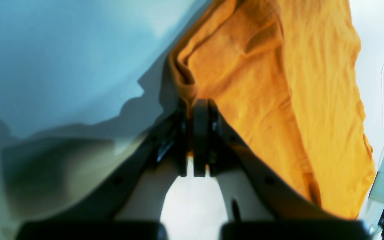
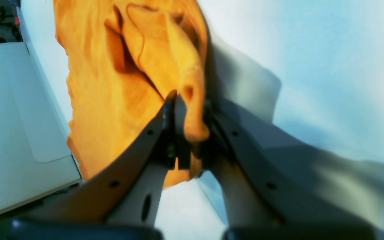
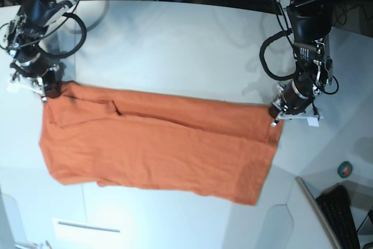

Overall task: Layout the t-shirt on the table in an organized manner, then fold the t-shirt properly
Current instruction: 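Pull the folded shirt toward the robot with both grippers and release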

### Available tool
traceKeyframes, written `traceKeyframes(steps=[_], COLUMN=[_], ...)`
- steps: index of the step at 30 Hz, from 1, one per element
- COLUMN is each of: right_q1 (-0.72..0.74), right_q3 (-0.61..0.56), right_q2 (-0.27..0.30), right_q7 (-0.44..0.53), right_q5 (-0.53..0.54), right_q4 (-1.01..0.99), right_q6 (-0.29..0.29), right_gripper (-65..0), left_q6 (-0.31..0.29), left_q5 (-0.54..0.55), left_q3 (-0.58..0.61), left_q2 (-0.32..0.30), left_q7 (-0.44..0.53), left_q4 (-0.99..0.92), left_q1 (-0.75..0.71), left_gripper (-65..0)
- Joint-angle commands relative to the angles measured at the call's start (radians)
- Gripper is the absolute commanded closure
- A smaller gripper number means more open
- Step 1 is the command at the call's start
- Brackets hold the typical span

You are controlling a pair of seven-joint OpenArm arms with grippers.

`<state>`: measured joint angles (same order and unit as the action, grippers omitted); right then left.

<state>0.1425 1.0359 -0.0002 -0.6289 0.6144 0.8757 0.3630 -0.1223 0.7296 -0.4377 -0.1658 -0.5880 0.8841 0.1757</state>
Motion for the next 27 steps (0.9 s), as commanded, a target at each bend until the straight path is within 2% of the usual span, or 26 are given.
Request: traceKeyframes(steps=[1,4,10,13,15,19,23,27], right_q1=[0.004,-0.033,-0.146,-0.215,-0.272,-0.372,-0.435,-0.470], right_q3=[-0.003,0.001,0.002,0.005,0.005,0.008,0.036,0.034], right_q2=[0.009,0.009,-0.004,-0.028,-0.063,-0.117,-0.125,-0.122], right_q7=[-0.012,-0.021,-0.154,-0.216,-0.245,-0.253,-0.256,-0.256], right_q5=[-0.012,-0.011,-0.009,-0.008,-0.008,0.000,0.085,0.117], right_q4=[0.007,0.032,0.213,0.310,0.386,0.511,0.532,0.532], right_q6=[-0.011,-0.015,-0.015,-0.014,-0.011,-0.011,-0.014,-0.014], right_gripper=[0.0,0.0,0.0,0.0,0.0,0.0,0.0,0.0], left_q6=[-0.006,-0.006,-0.006,-0.006,-0.006,-0.006,-0.006,-0.006], left_q5=[0.008,0.008,0.015,0.017,0.017,0.017,0.017,0.017], left_q3=[-0.005,-0.006,-0.014,-0.016,-0.017,-0.017,-0.017,-0.019], left_q2=[-0.022,-0.028,-0.056,-0.056,-0.056,-0.048,-0.048,-0.048], left_q7=[0.006,-0.030,-0.065,-0.065,-0.065,-0.063,-0.062,-0.062], left_q4=[0.034,0.126,0.335,0.435,0.505,0.602,0.623,0.623], left_q1=[-0.005,-0.067,-0.250,-0.354,-0.428,-0.548,-0.600,-0.617], left_gripper=[0.0,0.0,0.0,0.0,0.0,0.0,0.0,0.0])
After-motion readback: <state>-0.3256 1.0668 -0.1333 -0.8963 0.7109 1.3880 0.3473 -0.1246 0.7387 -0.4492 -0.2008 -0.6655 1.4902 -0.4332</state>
